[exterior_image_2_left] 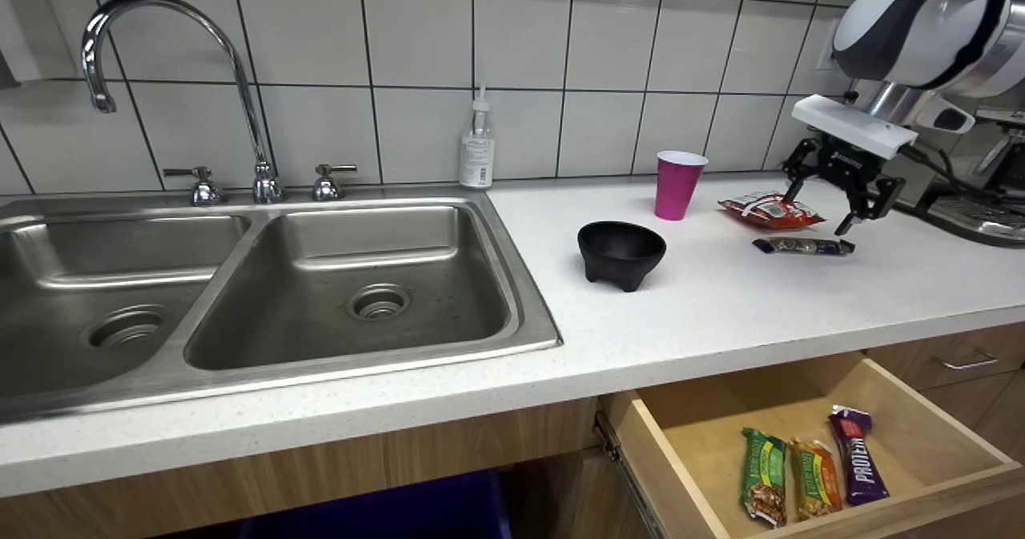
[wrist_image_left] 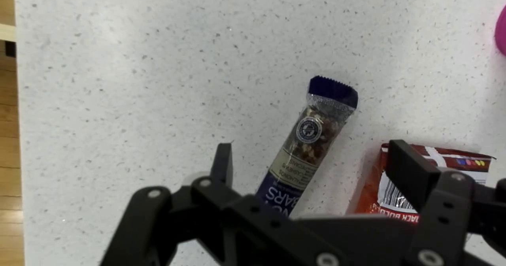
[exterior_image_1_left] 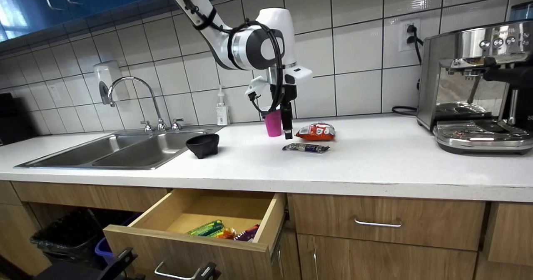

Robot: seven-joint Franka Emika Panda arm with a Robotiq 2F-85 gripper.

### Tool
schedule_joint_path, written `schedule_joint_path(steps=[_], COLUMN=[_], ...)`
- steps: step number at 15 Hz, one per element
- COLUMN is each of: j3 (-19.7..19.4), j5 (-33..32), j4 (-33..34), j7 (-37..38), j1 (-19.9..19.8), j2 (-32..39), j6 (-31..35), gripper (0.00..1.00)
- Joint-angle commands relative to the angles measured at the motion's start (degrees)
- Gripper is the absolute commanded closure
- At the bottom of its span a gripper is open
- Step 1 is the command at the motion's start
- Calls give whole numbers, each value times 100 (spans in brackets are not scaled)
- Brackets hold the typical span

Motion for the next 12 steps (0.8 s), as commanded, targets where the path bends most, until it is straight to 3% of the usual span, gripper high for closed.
schedule_joint_path(steps=[1,12], j3=[-56,-245], j5=[41,-11], j4=[609,1179], j7=[118,288], j1=[-90,-170], j2=[385,952], j6=[-429,-778], gripper=[0,0])
